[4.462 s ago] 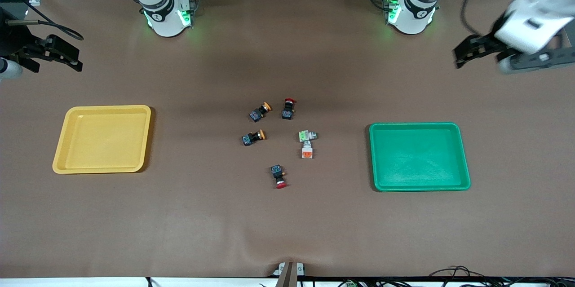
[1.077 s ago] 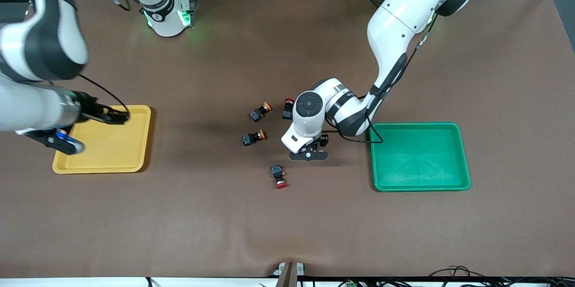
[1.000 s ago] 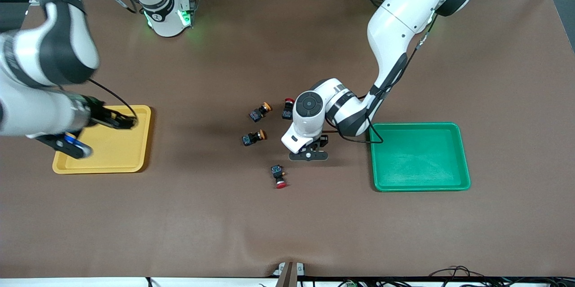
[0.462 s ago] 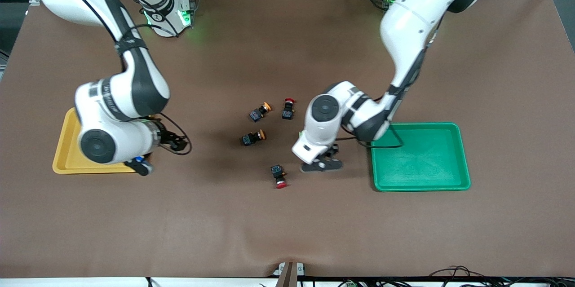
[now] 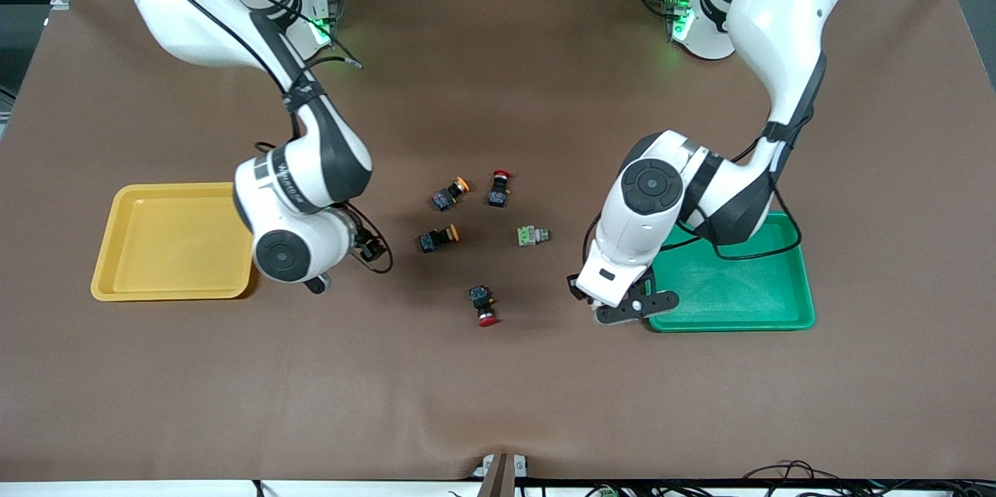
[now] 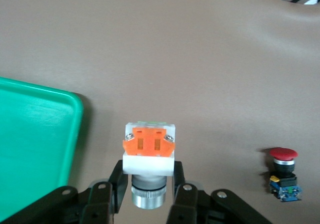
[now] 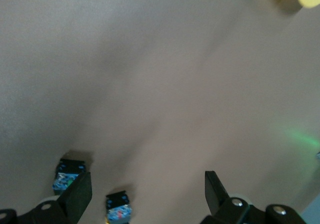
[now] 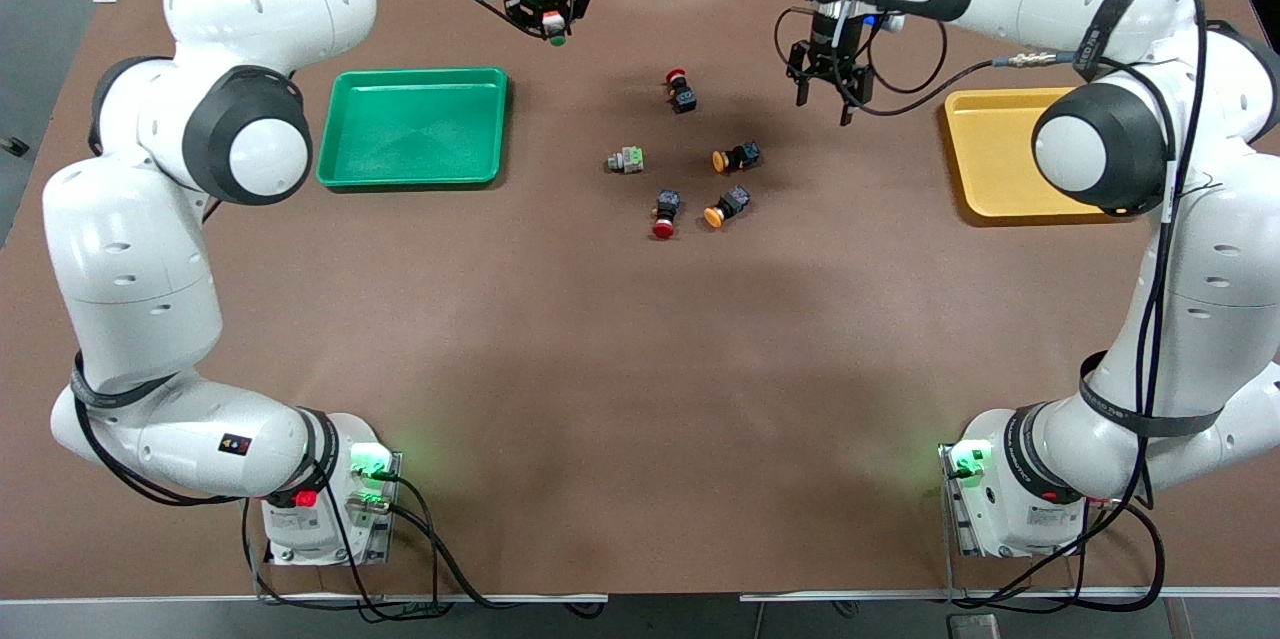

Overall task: Place green and yellow buttons in trays
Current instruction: 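Carry the white button to the green tray while the right gripper reaches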

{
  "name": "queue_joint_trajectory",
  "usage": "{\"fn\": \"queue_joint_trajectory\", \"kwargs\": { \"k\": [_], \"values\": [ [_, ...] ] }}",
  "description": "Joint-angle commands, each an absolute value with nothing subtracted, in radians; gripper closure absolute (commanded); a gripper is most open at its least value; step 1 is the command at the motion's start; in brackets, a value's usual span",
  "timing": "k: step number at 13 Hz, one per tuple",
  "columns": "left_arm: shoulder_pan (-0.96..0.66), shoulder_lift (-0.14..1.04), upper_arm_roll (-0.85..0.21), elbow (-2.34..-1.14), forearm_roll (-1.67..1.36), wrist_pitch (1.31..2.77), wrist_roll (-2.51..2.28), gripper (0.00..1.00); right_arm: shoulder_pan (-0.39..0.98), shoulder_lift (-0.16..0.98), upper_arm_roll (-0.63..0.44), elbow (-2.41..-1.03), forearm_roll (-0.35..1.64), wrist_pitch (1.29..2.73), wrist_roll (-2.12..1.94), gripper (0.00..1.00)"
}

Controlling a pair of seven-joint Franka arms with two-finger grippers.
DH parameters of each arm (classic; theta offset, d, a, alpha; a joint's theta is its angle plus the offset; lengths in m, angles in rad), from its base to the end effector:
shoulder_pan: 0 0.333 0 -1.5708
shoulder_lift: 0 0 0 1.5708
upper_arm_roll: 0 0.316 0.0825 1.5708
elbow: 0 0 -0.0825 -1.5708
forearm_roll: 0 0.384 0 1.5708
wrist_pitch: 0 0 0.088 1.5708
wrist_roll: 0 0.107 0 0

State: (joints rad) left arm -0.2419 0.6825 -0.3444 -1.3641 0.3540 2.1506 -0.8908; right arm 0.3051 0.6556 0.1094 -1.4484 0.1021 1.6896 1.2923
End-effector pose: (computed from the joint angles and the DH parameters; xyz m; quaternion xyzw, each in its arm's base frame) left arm 0.6551 -0.3490 0.3470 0.9901 0.1088 0.0875 0.0120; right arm 0.6127 0.2678 0.2788 0.8742 -0.4330 -0.1965 0.0987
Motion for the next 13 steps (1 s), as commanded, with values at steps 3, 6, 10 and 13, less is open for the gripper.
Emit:
{"fn": "queue_joint_trajectory", "kwargs": {
  "k": [3,6,10,13],
  "values": [
    [-0.112,0.569,-0.362,-1.445,0.327,2.103,-0.744,1.0,0.327,0.643,0.107,-1.525,0.123,1.798,1.423,0.0],
    [-0.039,0.568,-0.367,-1.448,0.307,1.988,-0.611,1.0,0.366,0.649,0.106,-1.525,0.129,1.885,1.485,0.0],
    [0.055,0.56,-0.367,-1.482,0.31,1.922,-0.484,1.0,0.405,0.69,0.104,-1.525,0.129,1.96,1.54,0.0],
    [0.091,0.545,-0.367,-1.529,0.322,1.925,-0.451,1.0,0.42,0.699,0.104,-1.525,0.126,1.98,1.557,0.0]
  ]
}}
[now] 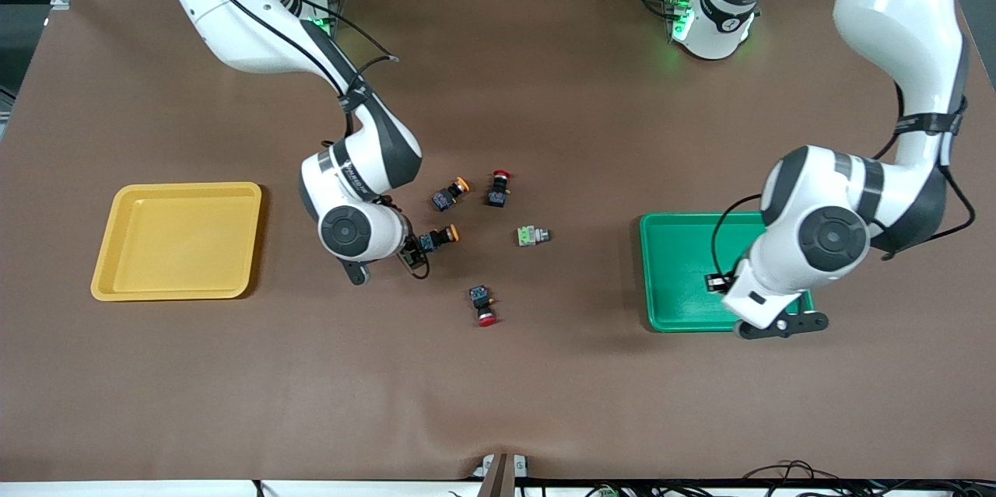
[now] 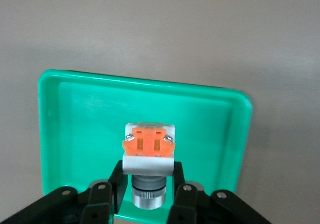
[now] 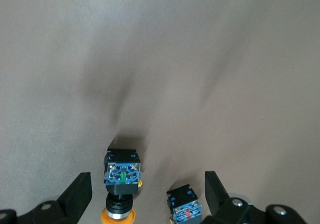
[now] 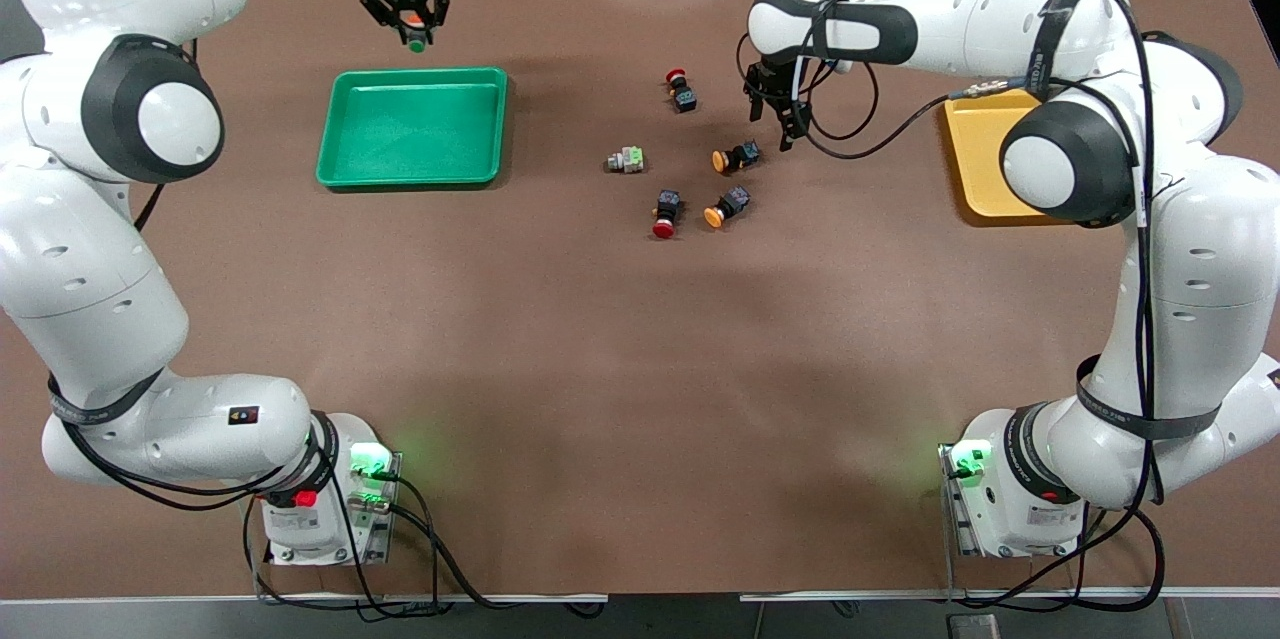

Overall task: Place green and yellow buttons in trays
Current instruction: 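Release the white button in the green tray while the right gripper grasps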

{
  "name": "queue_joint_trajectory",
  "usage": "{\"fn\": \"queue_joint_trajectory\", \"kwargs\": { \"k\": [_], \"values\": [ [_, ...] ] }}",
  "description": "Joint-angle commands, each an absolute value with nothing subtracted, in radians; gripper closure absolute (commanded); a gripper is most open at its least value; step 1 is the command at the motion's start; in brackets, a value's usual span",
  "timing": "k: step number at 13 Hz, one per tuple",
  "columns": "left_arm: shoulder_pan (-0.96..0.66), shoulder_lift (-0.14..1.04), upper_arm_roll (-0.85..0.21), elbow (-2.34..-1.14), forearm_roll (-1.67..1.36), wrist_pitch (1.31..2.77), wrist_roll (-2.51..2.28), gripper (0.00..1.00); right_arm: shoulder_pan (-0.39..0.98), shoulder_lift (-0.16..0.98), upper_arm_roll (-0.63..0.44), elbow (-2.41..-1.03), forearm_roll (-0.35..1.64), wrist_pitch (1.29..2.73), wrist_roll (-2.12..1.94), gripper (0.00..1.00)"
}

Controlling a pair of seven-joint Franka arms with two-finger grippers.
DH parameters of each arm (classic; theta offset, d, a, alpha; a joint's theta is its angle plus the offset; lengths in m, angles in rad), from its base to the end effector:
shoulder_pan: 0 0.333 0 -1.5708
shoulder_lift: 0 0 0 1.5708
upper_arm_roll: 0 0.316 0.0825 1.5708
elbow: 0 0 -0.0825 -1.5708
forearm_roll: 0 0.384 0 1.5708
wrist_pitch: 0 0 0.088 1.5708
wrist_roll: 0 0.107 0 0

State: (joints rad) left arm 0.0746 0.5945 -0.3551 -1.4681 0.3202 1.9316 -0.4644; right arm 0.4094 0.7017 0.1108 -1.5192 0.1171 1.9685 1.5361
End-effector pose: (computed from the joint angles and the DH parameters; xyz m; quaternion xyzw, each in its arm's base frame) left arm 0.6856 -0.1313 0.3416 -0.9965 -0.0518 0.0245 0.0608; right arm 0.5931 0.3363 0.2320 0.8447 -0.5133 -0.1391 0.0609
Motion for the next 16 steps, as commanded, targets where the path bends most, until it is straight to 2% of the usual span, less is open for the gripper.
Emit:
{"fn": "queue_joint_trajectory", "kwargs": {
  "k": [1,5,9,10,12,13,16],
  "values": [
    [0.095,0.538,-0.365,-1.543,0.328,1.925,-0.448,1.0,0.422,0.701,0.104,-1.525,0.126,1.985,1.56,0.0],
    [0.161,0.526,-0.365,-1.586,0.33,1.934,-0.39,1.0,0.48,0.756,0.098,-1.525,0.109,2.141,1.643,0.0],
    [0.228,0.531,-0.365,-1.676,0.333,2.04,-0.367,1.0,0.472,0.755,0.097,-1.536,0.072,2.135,1.641,0.0],
    [0.241,0.531,-0.365,-1.712,0.333,2.084,-0.367,1.0,0.476,0.755,0.097,-1.537,0.072,2.138,1.643,0.11],
    [0.242,0.549,-0.365,-1.723,0.344,2.115,-0.365,1.0,0.479,0.756,0.097,-1.54,0.071,2.138,1.64,0.41],
    [0.244,0.555,-0.365,-1.721,0.357,2.12,-0.365,1.0,0.479,0.756,0.097,-1.54,0.071,2.138,1.637,0.46],
    [0.245,0.587,-0.365,-1.727,0.357,2.157,-0.365,1.0,0.48,0.756,0.097,-1.543,0.071,2.138,1.632,0.43]
  ]
}}
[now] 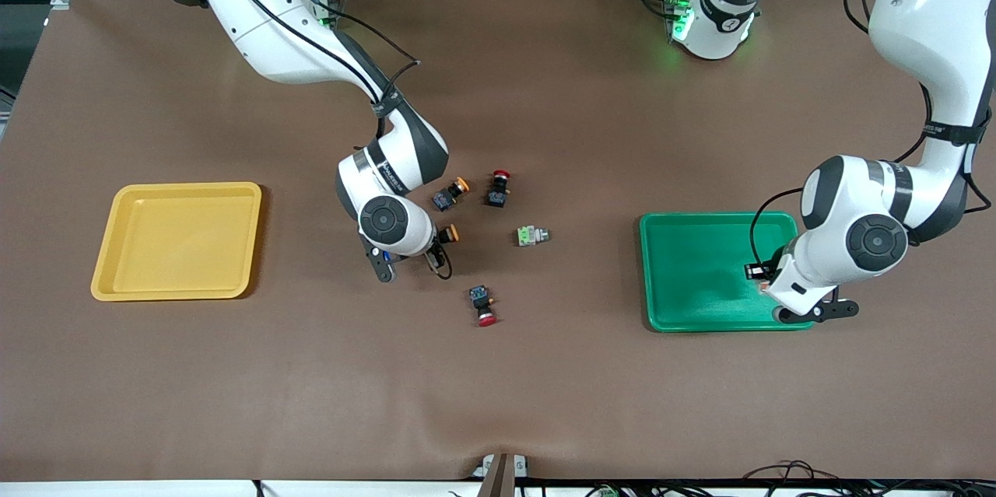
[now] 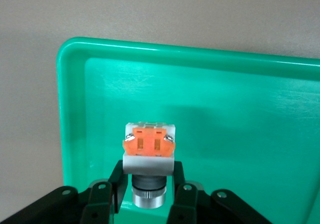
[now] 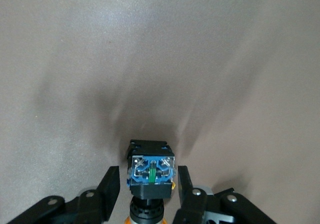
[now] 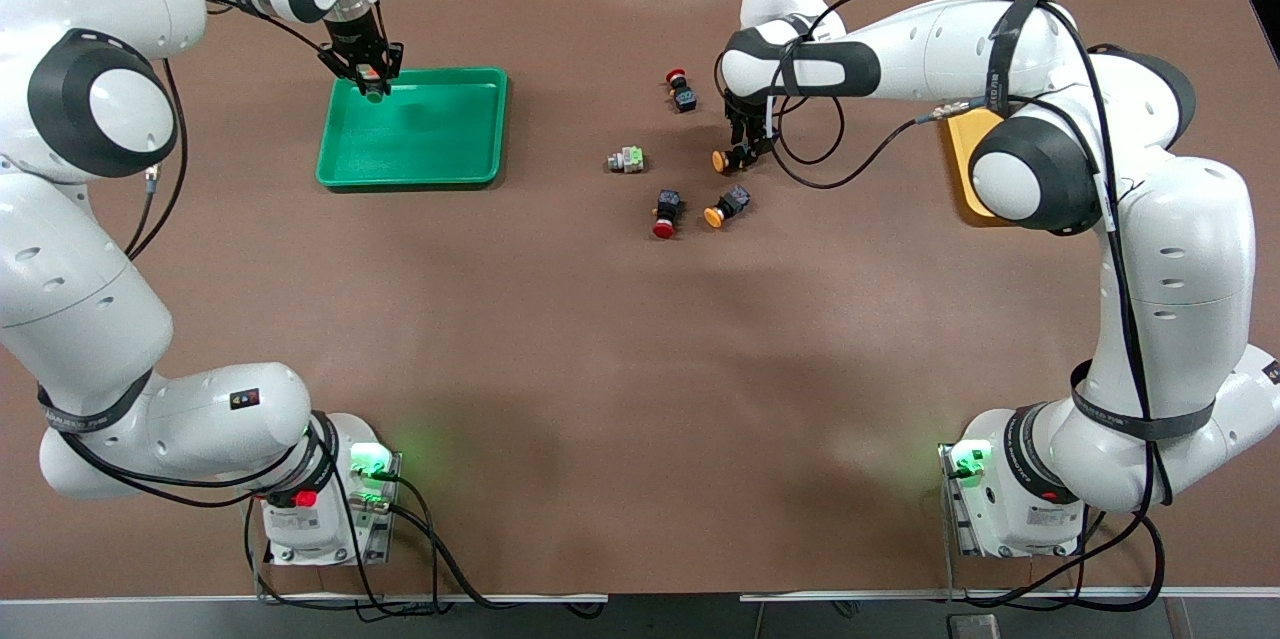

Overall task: Place green and yellow buttons in trays
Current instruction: 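Release the white button in the green tray while the right gripper grasps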

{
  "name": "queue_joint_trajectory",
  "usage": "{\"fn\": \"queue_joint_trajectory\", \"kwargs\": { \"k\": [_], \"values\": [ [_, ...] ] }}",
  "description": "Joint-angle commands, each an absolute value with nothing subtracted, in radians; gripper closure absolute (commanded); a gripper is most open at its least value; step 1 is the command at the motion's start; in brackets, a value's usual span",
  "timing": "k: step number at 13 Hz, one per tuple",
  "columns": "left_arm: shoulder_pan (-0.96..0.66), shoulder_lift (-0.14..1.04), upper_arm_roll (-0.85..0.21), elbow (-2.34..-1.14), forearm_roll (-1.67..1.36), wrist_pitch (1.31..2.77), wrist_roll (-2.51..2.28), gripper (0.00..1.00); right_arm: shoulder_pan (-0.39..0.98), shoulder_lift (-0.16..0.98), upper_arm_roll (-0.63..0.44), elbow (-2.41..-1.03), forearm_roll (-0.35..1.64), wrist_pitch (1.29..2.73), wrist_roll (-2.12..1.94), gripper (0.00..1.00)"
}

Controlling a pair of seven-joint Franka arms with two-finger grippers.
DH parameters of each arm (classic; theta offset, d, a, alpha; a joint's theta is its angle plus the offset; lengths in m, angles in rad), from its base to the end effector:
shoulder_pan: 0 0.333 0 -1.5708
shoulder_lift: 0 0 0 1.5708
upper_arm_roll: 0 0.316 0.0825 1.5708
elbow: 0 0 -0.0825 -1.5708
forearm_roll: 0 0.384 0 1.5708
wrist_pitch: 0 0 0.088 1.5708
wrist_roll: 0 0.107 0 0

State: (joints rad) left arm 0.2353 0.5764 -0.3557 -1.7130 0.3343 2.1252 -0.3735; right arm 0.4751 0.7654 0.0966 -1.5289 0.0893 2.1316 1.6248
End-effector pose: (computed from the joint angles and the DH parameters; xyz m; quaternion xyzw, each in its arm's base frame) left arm 0.6566 -0.0427 0.2618 -0.9963 -0.0500 0.0467 0.0523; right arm 0.5839 0.3694 0.1938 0.8403 -0.5316 -0.0988 0.0393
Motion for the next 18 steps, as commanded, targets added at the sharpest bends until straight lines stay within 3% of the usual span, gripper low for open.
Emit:
{"fn": "queue_joint_trajectory", "kwargs": {
  "k": [1,3,5,6,7,8,9,14,18],
  "values": [
    [0.248,0.597,-0.362,-1.727,0.359,2.178,-0.364,1.0,0.48,0.756,0.097,-1.551,0.069,2.143,1.631,0.43],
    [0.274,0.626,-0.36,-1.729,0.376,2.216,-0.357,1.0,0.482,0.756,0.097,-1.557,0.064,2.145,1.625,0.44],
    [0.293,0.643,-0.36,-1.727,0.376,2.24,-0.335,1.0,0.476,0.755,0.098,-1.555,0.049,2.135,1.6,0.75],
    [0.307,0.65,-0.36,-1.726,0.376,2.252,-0.33,1.0,0.471,0.753,0.098,-1.555,0.049,2.131,1.573,0.86],
    [0.308,0.655,-0.36,-1.726,0.376,2.263,-0.328,0.74,0.457,0.747,0.1,-1.548,0.051,2.097,1.539,0.89],
    [0.308,0.657,-0.36,-1.726,0.376,2.264,-0.328,0.29,0.421,0.742,0.104,-1.539,0.058,2.036,1.47,0.91],
    [0.308,0.657,-0.36,-1.727,0.376,2.266,-0.328,0.0,0.384,0.735,0.109,-1.52,0.064,1.963,1.371,0.91],
    [0.302,0.624,-0.367,-1.739,0.374,2.255,-0.328,0.0,0.212,0.689,0.106,-1.506,0.064,1.714,0.854,0.9],
    [0.301,0.591,-0.44,-1.736,0.359,2.175,-0.363,0.0,0.011,0.672,0.101,-1.506,0.058,1.641,0.417,0.89]
  ]
}}
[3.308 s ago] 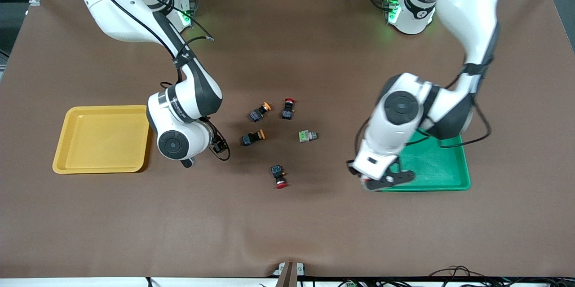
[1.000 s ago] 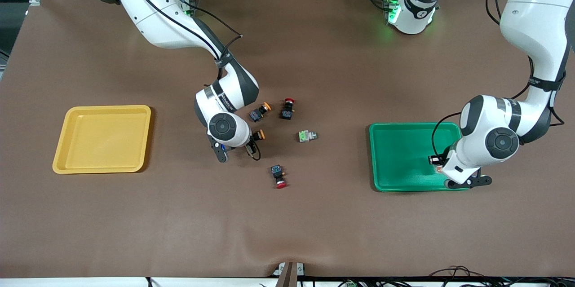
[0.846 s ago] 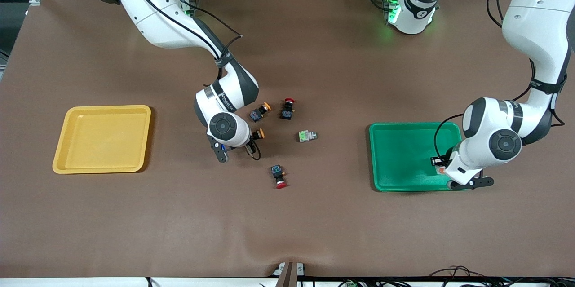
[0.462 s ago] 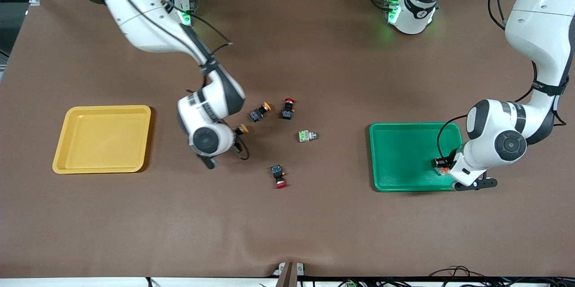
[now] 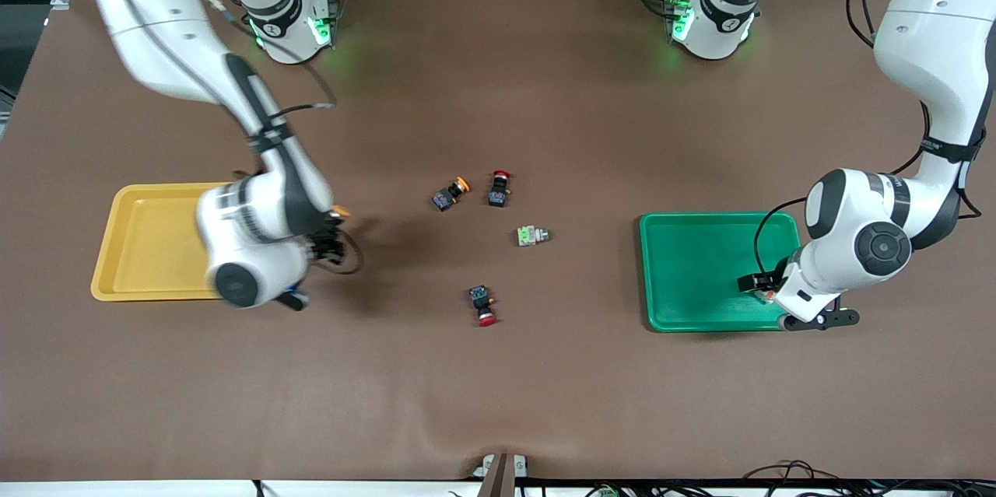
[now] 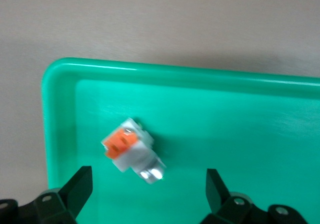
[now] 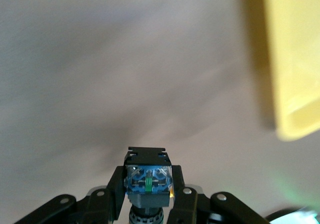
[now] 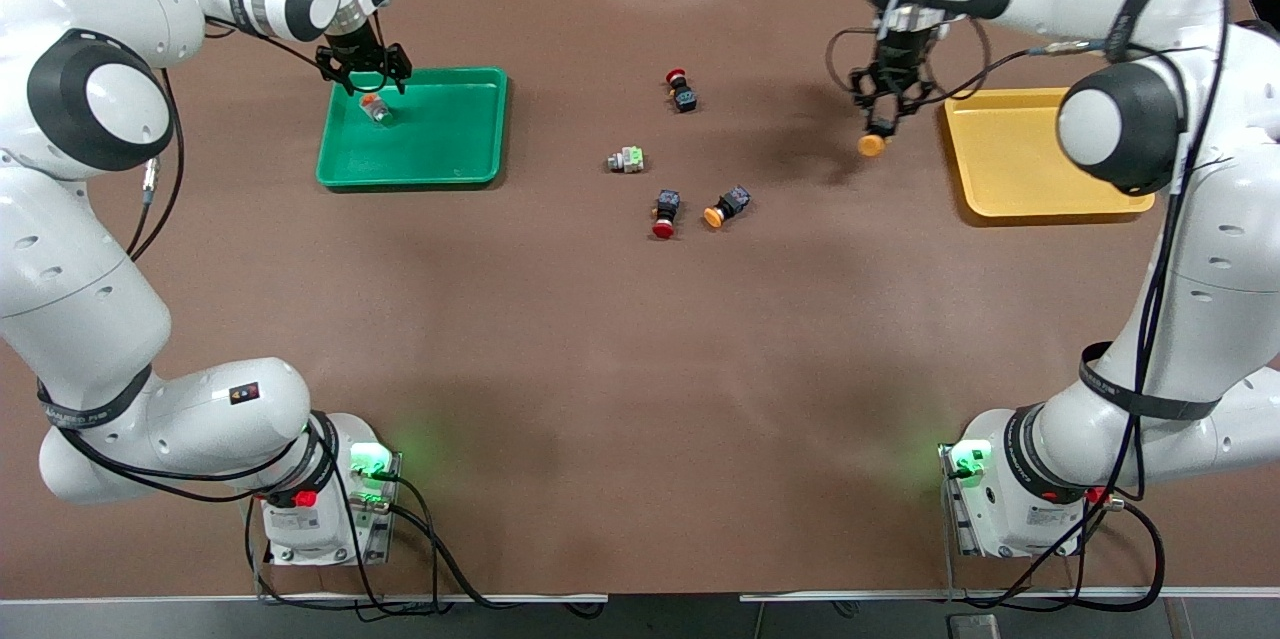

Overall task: Place green and yellow buttons in trays
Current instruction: 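Place the black button in the yellow tray with the right gripper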

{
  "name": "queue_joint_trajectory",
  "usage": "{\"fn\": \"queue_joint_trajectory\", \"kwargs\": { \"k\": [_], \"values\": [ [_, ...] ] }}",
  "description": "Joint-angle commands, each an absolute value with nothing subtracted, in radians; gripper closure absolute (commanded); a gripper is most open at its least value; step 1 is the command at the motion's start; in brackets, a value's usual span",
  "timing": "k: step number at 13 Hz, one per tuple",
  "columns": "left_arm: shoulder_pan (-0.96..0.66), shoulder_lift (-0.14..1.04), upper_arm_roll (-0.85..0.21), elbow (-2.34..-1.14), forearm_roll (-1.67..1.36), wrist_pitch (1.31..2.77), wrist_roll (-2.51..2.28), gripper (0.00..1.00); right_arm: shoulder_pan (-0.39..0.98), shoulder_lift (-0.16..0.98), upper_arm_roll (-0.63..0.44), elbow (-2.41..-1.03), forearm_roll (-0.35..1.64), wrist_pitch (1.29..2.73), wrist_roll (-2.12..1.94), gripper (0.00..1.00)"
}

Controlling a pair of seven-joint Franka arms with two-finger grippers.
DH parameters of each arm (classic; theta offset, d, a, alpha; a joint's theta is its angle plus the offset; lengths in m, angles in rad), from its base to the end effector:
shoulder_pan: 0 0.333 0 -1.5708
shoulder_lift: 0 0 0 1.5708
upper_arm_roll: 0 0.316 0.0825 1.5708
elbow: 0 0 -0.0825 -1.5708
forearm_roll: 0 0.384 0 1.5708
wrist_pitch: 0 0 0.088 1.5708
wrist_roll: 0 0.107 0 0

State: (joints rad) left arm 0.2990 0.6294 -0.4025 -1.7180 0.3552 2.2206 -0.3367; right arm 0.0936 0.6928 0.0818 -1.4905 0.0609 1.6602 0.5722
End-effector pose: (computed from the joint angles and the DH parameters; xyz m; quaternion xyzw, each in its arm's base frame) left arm 0.6631 -0.0323 0.2396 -0.9987 -0.0345 0.0254 0.0259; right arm 0.6403 0.1124 0.2352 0.9432 -0.2027 -0.2601 0.0416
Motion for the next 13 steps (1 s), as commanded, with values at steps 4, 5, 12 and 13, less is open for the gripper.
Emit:
{"fn": "queue_joint_trajectory", "kwargs": {
  "k": [4,5,12,13],
  "values": [
    [0.295,0.591,-0.532,-1.736,0.354,2.168,-0.507,0.0,-0.139,0.684,0.095,-1.506,0.049,1.654,0.119,0.81],
    [0.291,0.592,-0.551,-1.736,0.354,2.166,-0.532,0.0,-0.184,0.693,0.095,-1.506,0.052,1.655,0.057,0.8],
    [0.252,0.6,-0.652,-1.735,0.354,2.143,-0.734,0.0,-0.314,0.721,0.092,-1.505,0.169,1.695,-0.126,0.0],
    [0.238,0.6,-0.66,-1.733,0.354,2.143,-0.768,0.0,-0.311,0.721,0.092,-1.505,0.172,1.689,-0.092,0.0]
  ]
}}
